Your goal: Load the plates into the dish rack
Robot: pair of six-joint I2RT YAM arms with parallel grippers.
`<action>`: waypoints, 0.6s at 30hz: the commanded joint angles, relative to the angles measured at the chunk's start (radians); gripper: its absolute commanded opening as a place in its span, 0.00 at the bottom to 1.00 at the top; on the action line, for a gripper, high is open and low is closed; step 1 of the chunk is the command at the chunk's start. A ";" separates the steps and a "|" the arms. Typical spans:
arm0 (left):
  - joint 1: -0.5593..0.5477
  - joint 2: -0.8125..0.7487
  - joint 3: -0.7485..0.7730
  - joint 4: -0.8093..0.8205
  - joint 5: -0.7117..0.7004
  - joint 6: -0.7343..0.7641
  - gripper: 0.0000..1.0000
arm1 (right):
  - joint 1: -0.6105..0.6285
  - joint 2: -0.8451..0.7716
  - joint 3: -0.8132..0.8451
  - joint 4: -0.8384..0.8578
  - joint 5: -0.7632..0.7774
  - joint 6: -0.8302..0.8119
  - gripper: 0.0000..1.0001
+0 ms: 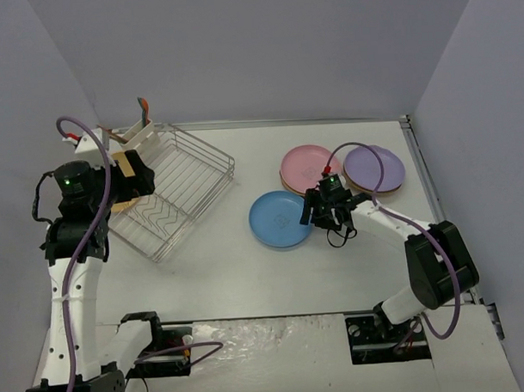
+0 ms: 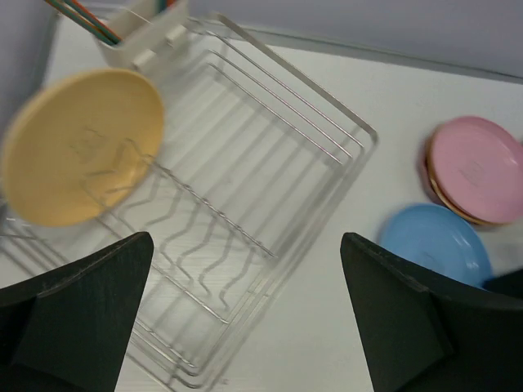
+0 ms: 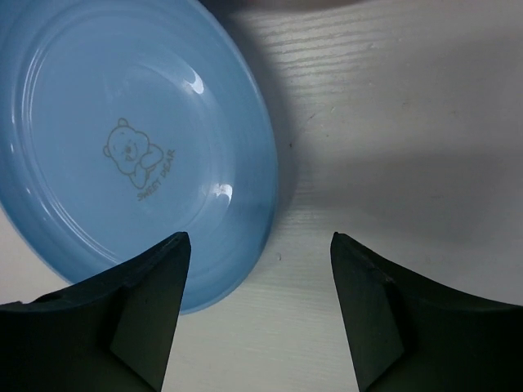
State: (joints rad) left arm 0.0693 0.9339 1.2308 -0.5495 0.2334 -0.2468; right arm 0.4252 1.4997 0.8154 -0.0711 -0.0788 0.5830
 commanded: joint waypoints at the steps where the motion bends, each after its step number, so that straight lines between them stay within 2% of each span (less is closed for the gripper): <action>1: -0.070 -0.062 -0.073 0.011 0.105 -0.167 0.97 | 0.028 0.043 0.022 0.118 0.076 0.063 0.56; 7: -0.183 -0.112 -0.193 0.075 0.106 -0.281 0.97 | 0.041 0.070 -0.016 0.179 0.119 0.084 0.32; 14: -0.384 -0.092 -0.246 0.115 -0.003 -0.337 0.97 | 0.041 0.060 -0.093 0.202 0.172 0.106 0.02; 18: -0.484 -0.056 -0.260 0.144 -0.065 -0.352 0.97 | 0.041 0.082 -0.114 0.229 0.175 0.115 0.08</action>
State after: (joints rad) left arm -0.3378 0.8450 0.9659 -0.5150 0.2421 -0.5500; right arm 0.4599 1.5688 0.7335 0.1342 0.0303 0.6843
